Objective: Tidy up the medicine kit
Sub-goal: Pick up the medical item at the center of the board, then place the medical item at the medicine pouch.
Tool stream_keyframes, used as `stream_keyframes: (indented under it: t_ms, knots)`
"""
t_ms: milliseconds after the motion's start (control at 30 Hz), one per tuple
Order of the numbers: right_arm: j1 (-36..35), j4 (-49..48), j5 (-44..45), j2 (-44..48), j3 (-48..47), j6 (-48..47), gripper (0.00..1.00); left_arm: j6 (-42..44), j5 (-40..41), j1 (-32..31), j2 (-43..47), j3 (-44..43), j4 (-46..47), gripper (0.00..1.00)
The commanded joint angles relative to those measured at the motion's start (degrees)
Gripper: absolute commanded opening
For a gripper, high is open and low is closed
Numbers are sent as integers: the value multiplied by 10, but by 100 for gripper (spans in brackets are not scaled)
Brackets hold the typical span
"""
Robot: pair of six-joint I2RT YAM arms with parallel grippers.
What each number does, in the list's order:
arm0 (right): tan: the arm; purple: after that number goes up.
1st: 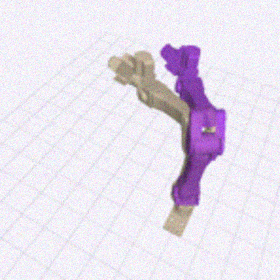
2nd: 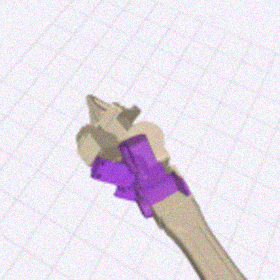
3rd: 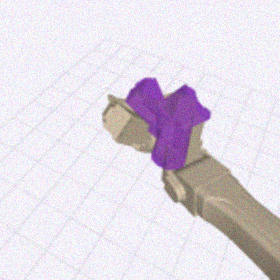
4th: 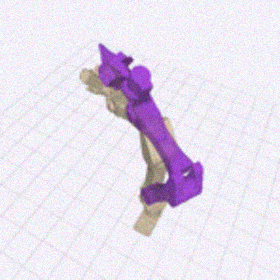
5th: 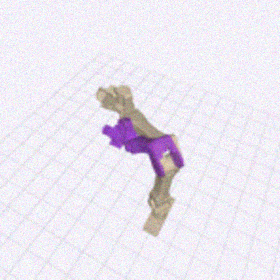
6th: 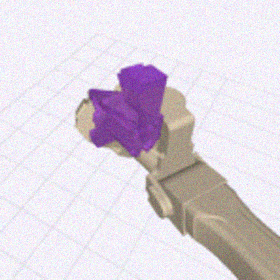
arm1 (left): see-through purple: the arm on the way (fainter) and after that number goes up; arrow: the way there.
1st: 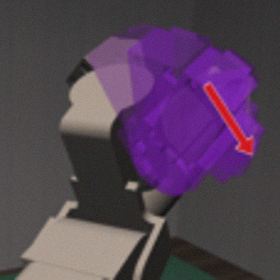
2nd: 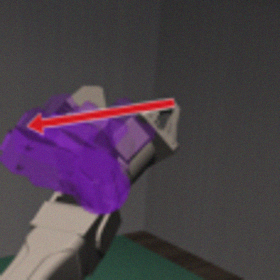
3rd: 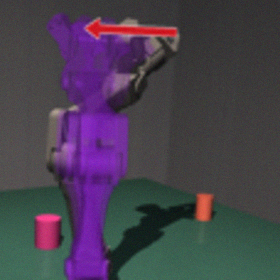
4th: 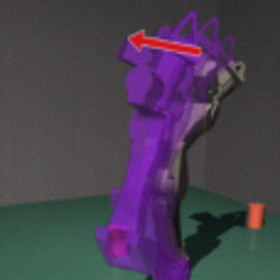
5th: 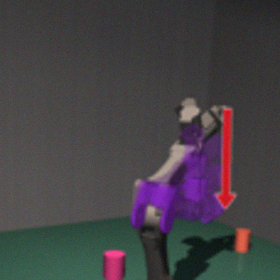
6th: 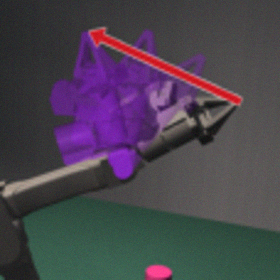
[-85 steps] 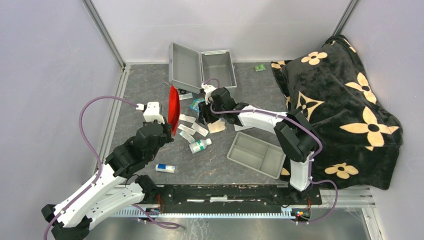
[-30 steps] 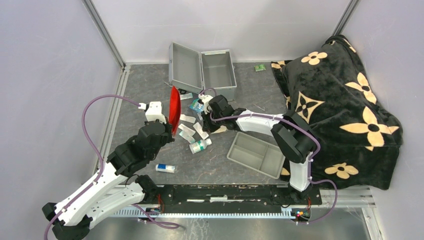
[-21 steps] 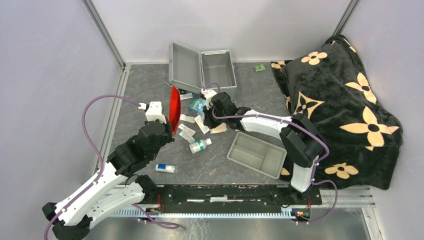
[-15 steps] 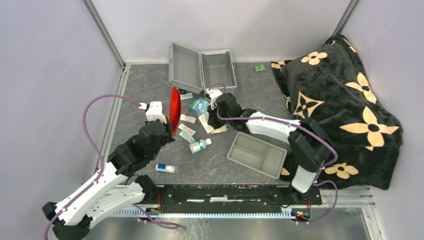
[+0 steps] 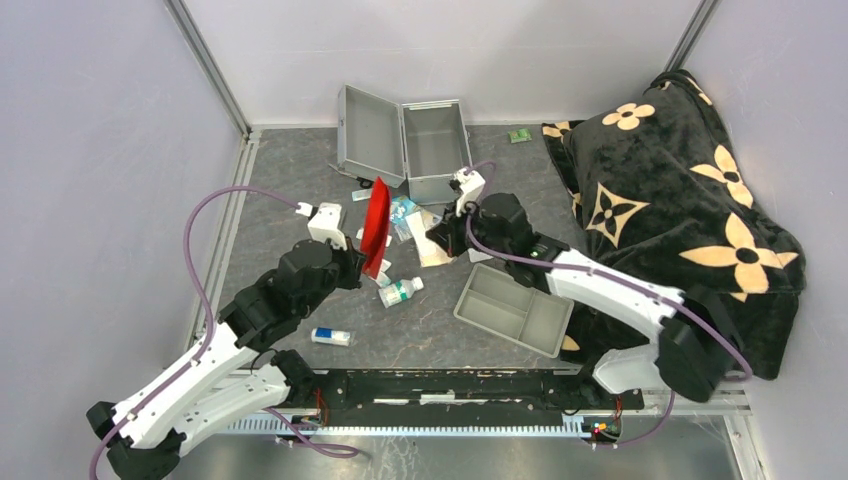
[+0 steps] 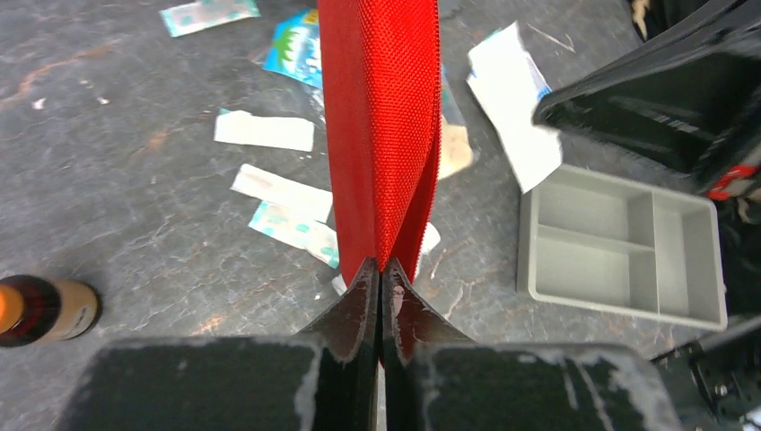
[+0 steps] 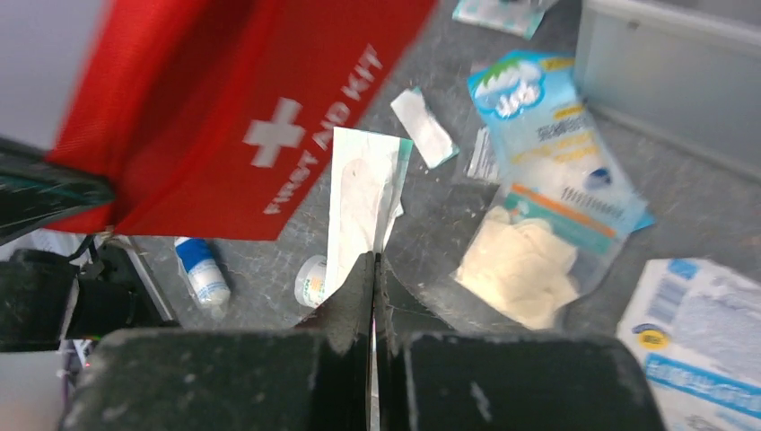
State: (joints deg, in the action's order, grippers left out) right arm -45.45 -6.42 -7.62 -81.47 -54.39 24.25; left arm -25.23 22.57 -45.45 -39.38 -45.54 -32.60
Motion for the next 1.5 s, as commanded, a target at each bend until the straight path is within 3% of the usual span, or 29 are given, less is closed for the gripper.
stream_keyframes:
  t_ms: [0, 167, 400, 733, 1000, 1167, 1467]
  knots:
    - [-3, -79, 28, 117, 57, -136, 0, 47, -80, 0, -23, -19, 42, 2]
    - [-2, -189, 36, 228, 142, -306, 0, 65, -120, 0, -57, -54, 38, 2]
    - [-2, -283, -210, 293, 203, -572, 0, 62, -156, 0, -92, -82, 29, 2]
    - [-4, -30, -371, 240, 89, -789, 0, 57, -176, 0, -93, -91, 15, 2]
    - [-3, -16, -418, 205, 76, -940, 0, 60, -188, 0, -87, -90, 7, 2]
    - [-4, 76, -421, 168, 13, -1101, 0, 62, -202, 0, -88, -90, 7, 2]
    - [-4, 101, -434, 131, -12, -1149, 0, 64, -211, 0, -84, -89, 6, 2]
